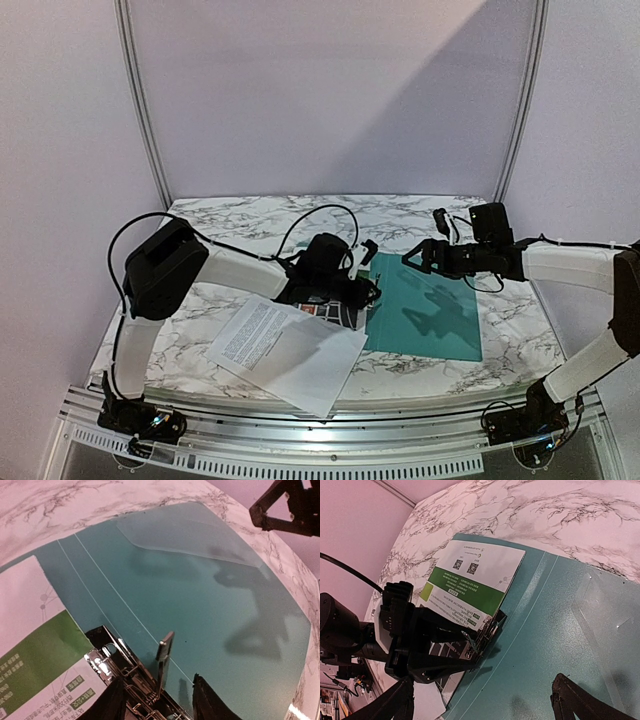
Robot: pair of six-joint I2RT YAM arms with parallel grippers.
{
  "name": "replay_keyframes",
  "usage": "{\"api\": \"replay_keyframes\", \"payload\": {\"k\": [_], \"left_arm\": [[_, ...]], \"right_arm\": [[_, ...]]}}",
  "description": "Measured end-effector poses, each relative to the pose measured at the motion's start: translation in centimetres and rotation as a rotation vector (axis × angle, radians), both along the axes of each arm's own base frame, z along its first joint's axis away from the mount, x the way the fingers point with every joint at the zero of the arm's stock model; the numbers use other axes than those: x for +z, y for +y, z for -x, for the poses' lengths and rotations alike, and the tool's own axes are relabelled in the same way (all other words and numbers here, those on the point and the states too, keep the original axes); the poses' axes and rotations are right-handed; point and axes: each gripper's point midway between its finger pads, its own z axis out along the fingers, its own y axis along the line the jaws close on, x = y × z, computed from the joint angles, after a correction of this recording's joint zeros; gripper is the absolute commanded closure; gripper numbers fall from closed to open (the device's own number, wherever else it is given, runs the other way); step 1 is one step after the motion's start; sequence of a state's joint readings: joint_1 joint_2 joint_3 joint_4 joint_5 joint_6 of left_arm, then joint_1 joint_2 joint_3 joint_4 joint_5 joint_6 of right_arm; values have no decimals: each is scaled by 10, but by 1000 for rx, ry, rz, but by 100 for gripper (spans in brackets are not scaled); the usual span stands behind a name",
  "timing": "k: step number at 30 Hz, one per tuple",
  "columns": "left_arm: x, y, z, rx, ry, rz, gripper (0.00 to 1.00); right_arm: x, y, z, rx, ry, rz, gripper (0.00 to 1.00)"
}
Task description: Put the files into the folder
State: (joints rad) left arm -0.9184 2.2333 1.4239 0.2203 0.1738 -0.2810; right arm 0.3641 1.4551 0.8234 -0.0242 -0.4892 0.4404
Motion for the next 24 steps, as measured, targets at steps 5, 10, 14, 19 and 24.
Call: {"api": "replay_keyframes", "payload": {"k": [5, 10, 14, 19, 24], "left_arm": [[17, 2, -3, -1, -47, -3, 33], [52, 0, -10, -9, -130, -1, 30], [79, -4, -16, -36, -206, -15, 32], [97, -6, -22, -86, -269, -66, 41], [109, -11, -26, -142, -315, -110, 49]], "right_arm": [[1, 0, 0, 0, -2, -1, 4], [2, 0, 0, -1, -1, 0, 4], [3, 0, -1, -2, -5, 0, 4], [3, 0, -2, -4, -6, 1, 4], [2, 0, -1, -5, -2, -1, 5]]}}
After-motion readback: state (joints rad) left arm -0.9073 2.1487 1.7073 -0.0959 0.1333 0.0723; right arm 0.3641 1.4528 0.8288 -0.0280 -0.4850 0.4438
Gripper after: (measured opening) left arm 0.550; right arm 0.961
